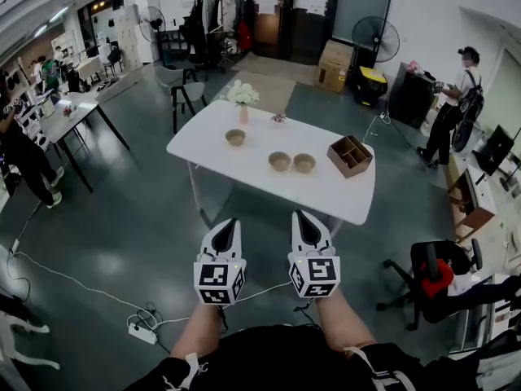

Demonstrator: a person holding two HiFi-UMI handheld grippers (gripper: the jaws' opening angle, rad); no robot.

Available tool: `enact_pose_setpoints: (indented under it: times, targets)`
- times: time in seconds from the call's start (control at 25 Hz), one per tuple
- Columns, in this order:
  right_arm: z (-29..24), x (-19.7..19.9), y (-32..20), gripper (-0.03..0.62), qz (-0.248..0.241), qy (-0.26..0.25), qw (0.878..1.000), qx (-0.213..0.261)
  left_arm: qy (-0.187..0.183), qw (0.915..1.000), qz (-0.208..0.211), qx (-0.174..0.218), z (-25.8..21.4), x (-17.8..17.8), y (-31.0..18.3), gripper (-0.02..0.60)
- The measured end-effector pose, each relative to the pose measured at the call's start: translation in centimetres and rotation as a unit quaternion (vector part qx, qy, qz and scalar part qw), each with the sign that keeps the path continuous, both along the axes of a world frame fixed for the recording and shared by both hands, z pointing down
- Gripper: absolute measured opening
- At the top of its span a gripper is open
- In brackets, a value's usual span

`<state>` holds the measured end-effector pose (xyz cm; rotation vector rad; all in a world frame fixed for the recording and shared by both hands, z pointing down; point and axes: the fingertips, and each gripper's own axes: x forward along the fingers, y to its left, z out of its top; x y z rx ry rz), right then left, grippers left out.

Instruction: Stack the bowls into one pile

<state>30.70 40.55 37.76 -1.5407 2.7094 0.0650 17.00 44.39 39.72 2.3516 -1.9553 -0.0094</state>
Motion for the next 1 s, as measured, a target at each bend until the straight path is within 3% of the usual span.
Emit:
enact_pose_setpoints:
  times: [0.32, 0.56, 0.72, 1.0]
  targets:
    - [1.3, -3.3, 1.6, 0.011, 0.028, 0.002, 1.000, -0.002, 0.019, 0.9997, 0.016, -0.007, 1.5, -4.4, 1.0, 0.012]
    - [2.6, -4.5, -2.0, 0.011, 0.036, -0.003, 0.999, -0.002, 0.010, 0.9998, 0.019, 0.000, 2.2, -6.2, -2.2, 0.012]
    - [4.9, -5.6, -7.3, 0.011, 0.035, -0.008, 0.999, -0.015, -0.008, 0.9999, 0.014, -0.004, 3.9, -7.5, -7.0, 0.012]
    - [8.2, -6.4, -23.0, 0.011, 0.041, -0.008, 0.998, -0.042, 0.019, 0.9990, 0.023, -0.033, 6.7, -8.3, -22.5, 0.012]
